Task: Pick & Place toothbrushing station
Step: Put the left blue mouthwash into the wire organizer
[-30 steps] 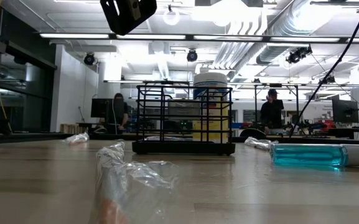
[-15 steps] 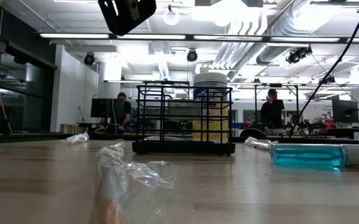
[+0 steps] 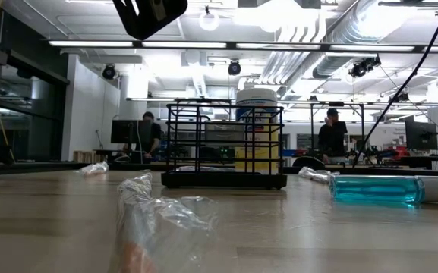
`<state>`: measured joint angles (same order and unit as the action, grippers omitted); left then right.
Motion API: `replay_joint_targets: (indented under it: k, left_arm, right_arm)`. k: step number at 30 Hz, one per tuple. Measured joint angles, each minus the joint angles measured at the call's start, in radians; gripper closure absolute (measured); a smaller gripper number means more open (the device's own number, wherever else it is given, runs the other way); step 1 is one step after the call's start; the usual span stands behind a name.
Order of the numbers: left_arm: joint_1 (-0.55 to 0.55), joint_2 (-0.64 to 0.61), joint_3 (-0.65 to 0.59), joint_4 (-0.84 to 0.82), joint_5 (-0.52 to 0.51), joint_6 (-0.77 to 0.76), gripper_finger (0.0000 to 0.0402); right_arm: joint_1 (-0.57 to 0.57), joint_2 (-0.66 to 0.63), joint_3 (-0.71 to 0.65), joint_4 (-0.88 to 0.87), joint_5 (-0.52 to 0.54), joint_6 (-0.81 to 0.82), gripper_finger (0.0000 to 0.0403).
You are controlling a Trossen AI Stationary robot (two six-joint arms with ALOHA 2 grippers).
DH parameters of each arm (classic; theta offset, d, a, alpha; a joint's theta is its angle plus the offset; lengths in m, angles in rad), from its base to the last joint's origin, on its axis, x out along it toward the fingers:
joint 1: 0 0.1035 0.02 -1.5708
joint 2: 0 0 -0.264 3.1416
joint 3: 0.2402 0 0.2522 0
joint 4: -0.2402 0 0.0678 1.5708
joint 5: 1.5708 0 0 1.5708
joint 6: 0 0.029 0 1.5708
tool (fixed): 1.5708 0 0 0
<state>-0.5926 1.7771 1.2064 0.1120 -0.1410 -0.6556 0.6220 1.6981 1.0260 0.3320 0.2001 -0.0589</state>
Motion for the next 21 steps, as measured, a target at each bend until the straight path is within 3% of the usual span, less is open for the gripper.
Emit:
replay_joint_targets:
  k: [7,21]
  left_arm:
    - [0.0,0.0,0.0,0.0,0.0,0.0,0.0258]
    - [0.0,0.0,0.0,0.0,-0.001,0.0,0.0258]
  right_arm:
    - [0.0,0.0,0.0,0.003,-0.02,-0.017,0.0198]
    - [0.0,0.0,0.0,0.025,-0.021,-0.017,0.0272]
